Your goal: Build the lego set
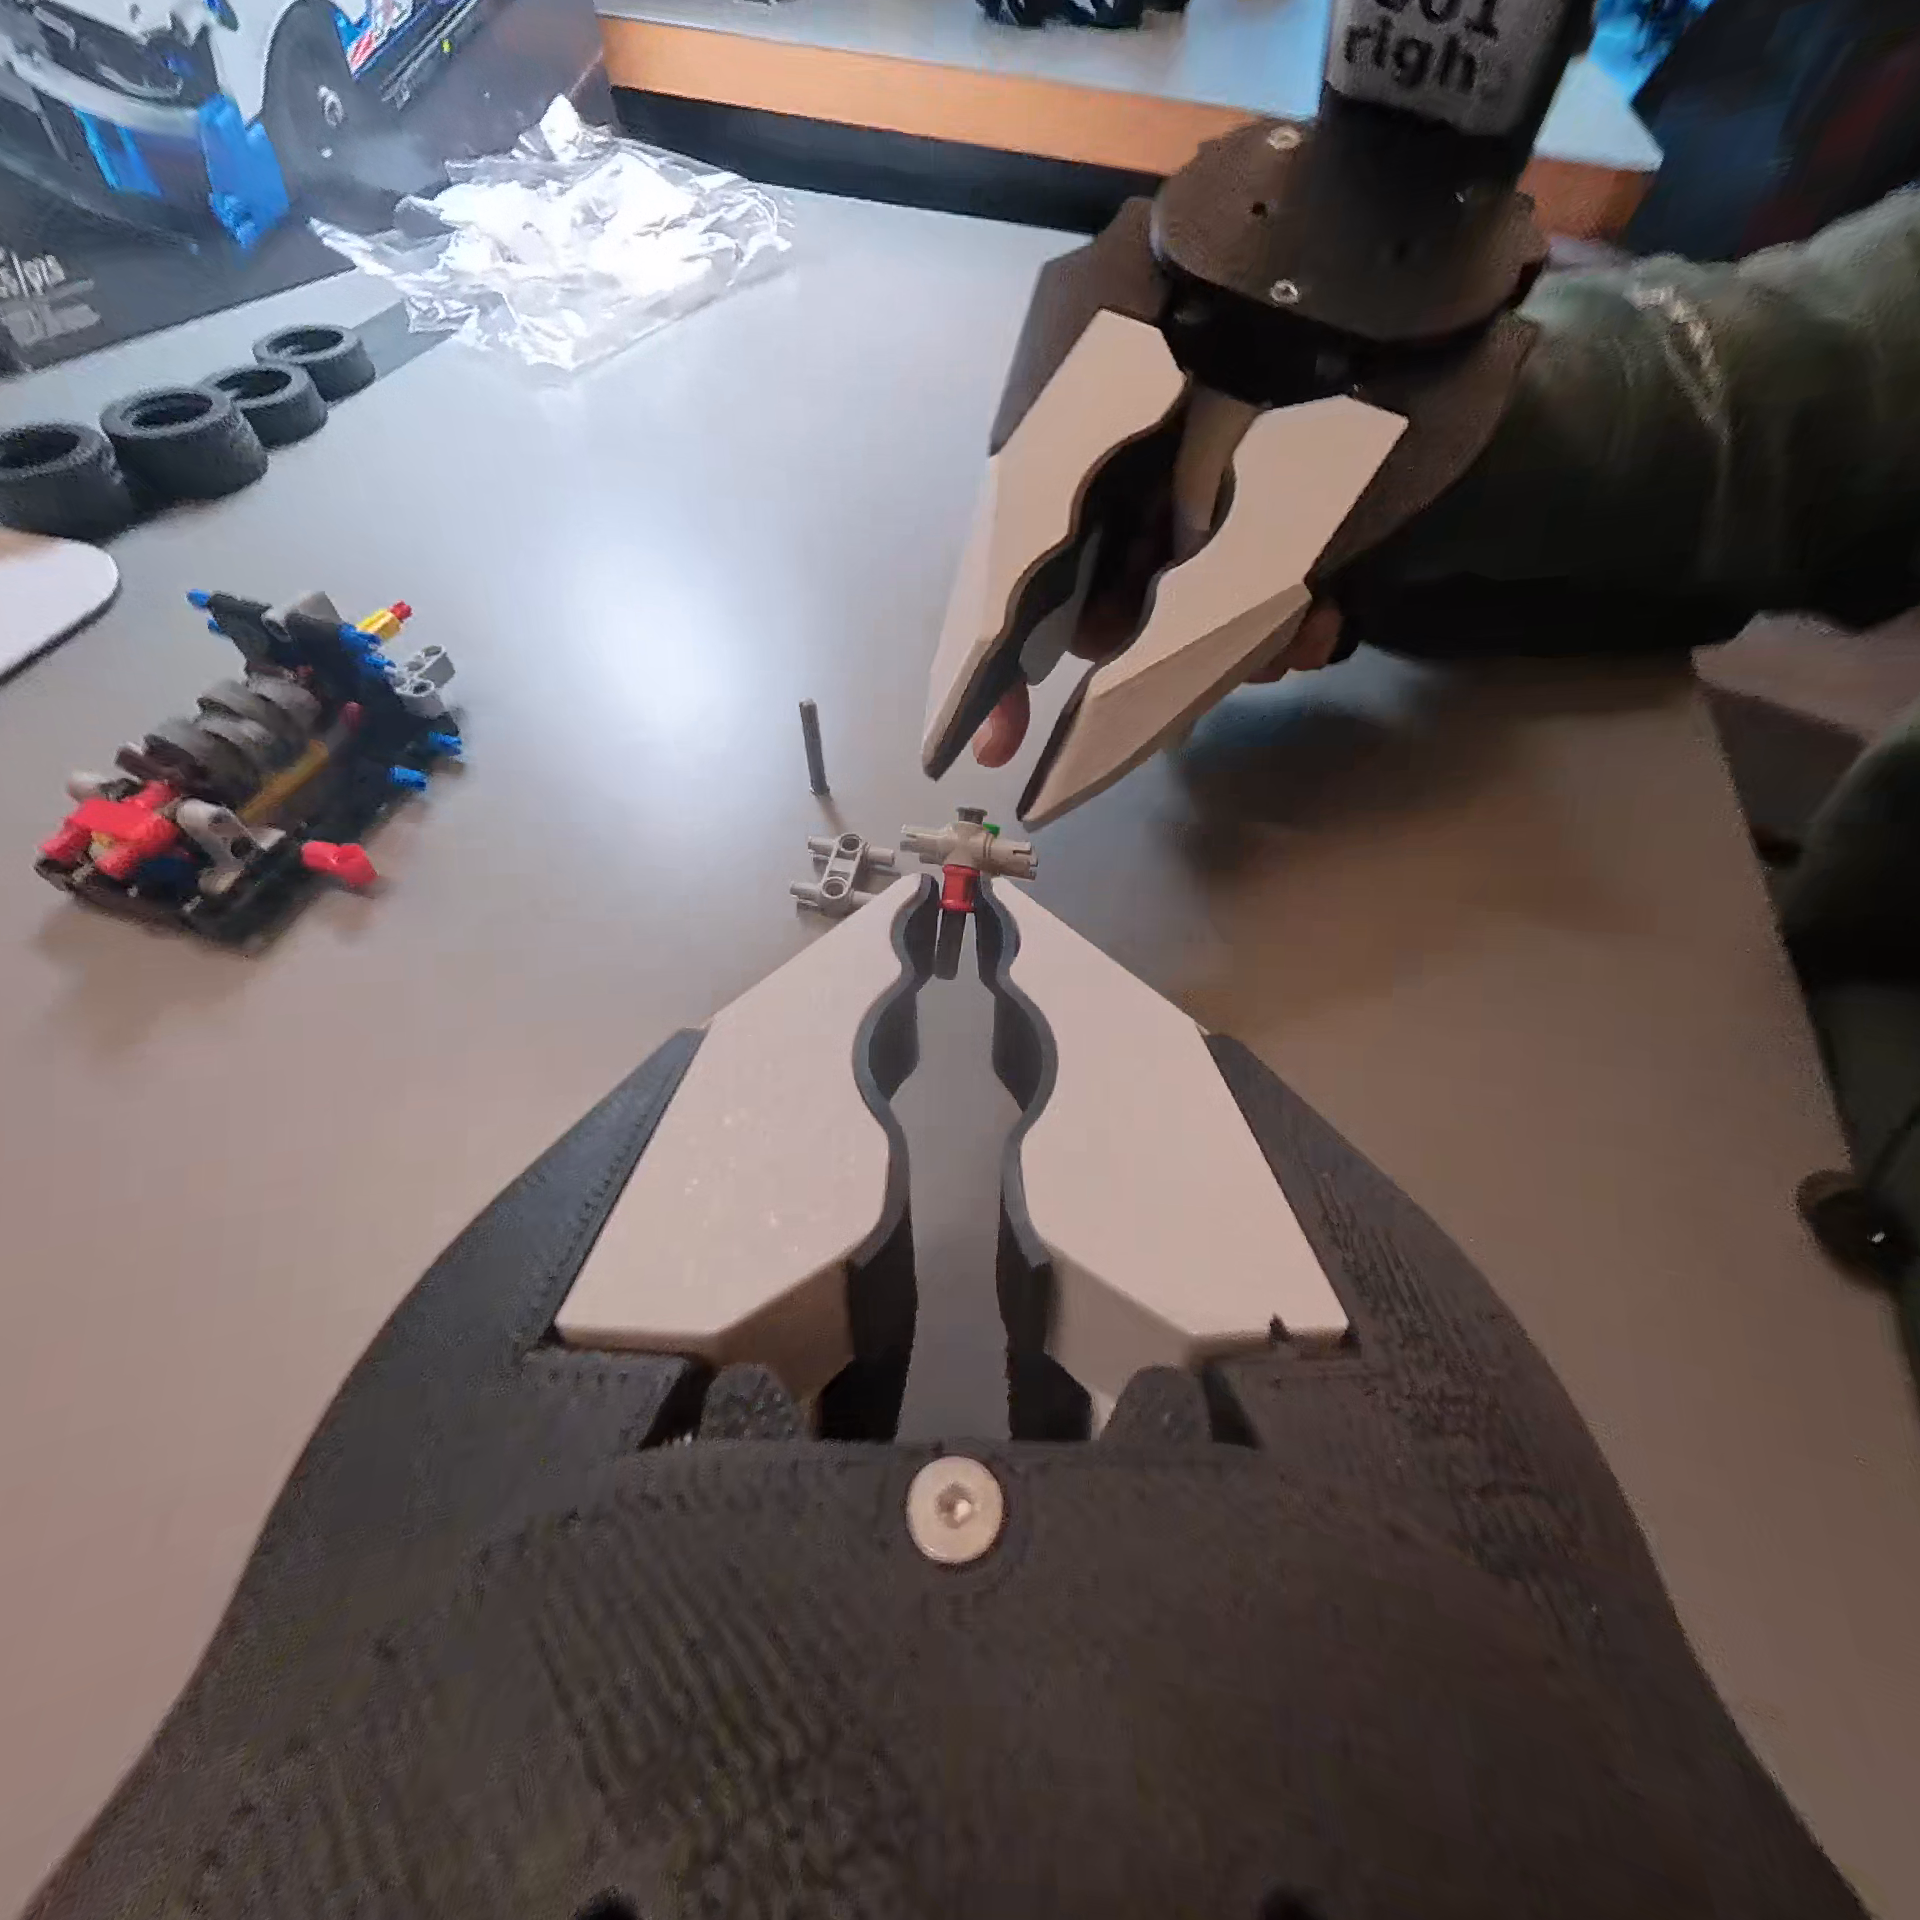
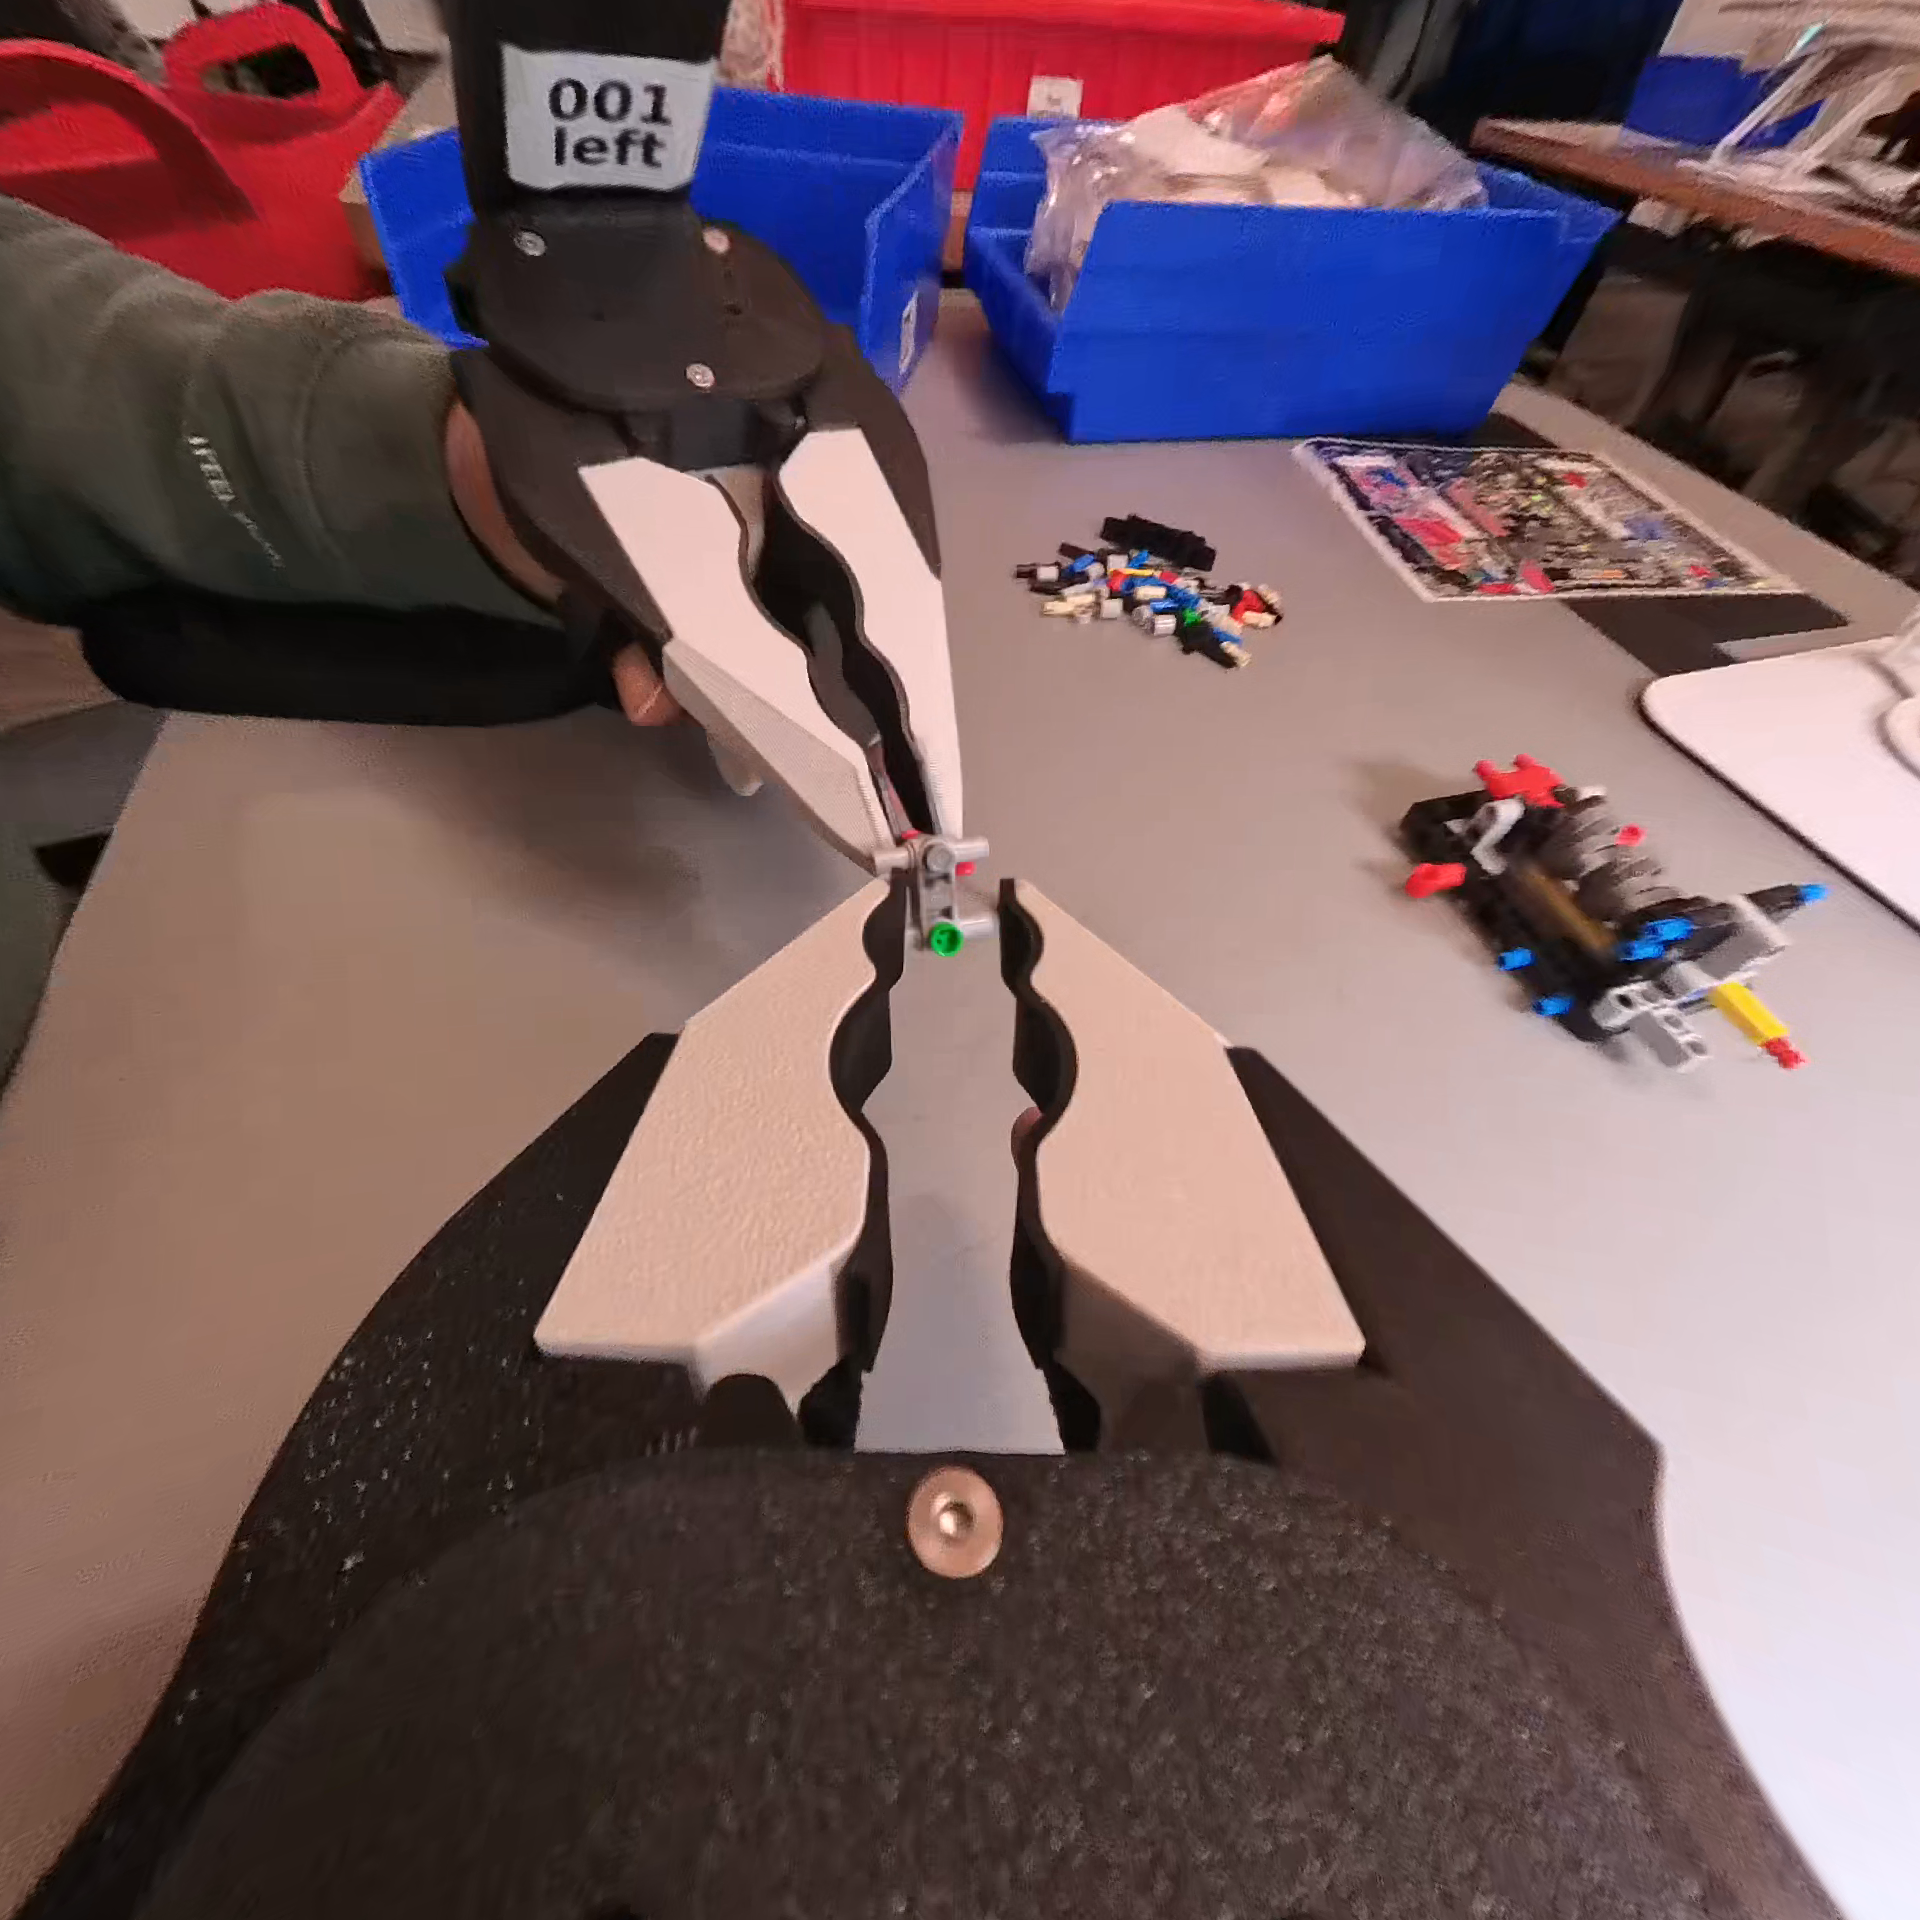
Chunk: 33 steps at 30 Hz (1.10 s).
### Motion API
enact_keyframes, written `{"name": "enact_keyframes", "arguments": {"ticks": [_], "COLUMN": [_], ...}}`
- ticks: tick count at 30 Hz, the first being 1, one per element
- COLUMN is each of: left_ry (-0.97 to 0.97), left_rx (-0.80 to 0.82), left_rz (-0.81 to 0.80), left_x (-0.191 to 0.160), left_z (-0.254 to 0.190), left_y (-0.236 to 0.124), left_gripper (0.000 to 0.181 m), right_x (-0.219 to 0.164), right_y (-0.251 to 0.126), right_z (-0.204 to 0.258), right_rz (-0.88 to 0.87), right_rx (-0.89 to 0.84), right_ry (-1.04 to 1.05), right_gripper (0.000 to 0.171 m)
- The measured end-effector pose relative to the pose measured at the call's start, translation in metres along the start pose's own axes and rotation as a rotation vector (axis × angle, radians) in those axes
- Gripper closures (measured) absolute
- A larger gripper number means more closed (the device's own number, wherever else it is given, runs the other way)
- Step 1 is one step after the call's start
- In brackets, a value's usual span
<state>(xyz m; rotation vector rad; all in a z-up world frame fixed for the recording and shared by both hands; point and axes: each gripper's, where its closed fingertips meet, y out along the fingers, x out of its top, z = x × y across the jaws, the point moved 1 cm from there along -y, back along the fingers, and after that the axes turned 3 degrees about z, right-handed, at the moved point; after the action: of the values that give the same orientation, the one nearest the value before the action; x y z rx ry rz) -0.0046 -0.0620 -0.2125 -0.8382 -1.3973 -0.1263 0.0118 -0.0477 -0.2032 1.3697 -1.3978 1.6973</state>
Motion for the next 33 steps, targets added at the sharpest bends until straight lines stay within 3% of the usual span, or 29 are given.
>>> {"name": "enact_keyframes", "arguments": {"ticks": [4,11,16,18,24,33], "left_ry": [0.104,0.11,0.101,0.103,0.073,0.063], "left_rx": [0.001,-0.044,-0.051,-0.063,-0.065,-0.081], "left_rz": [0.007,0.003,0.003,0.011,-0.064,-0.089], "left_x": [-0.001,0.0,0.0,-0.001,0.011,0.016], "left_z": [-0.008,-0.015,-0.016,-0.018,-0.015,-0.017], "left_y": [0.001,0.001,0.001,0.001,-0.007,-0.012], "left_gripper": [0.177,0.177,0.177,0.177,0.165,0.178], "right_x": [-0.003,-0.004,-0.009,-0.011,0.003,0.01], "right_y": [0.002,0.002,0.002,0.005,-0.005,-0.009], "right_z": [0.008,0.017,0.018,0.019,0.01,0.015], "right_rz": [0.012,0.011,0.044,0.058,-0.047,-0.11], "right_rx": [0.047,0.066,0.078,0.057,0.061,0.11], "right_ry": [-0.004,-0.105,-0.116,-0.15,-0.092,-0.054], "right_gripper": [0.157,0.163,0.155,0.165,0.165,0.165]}}
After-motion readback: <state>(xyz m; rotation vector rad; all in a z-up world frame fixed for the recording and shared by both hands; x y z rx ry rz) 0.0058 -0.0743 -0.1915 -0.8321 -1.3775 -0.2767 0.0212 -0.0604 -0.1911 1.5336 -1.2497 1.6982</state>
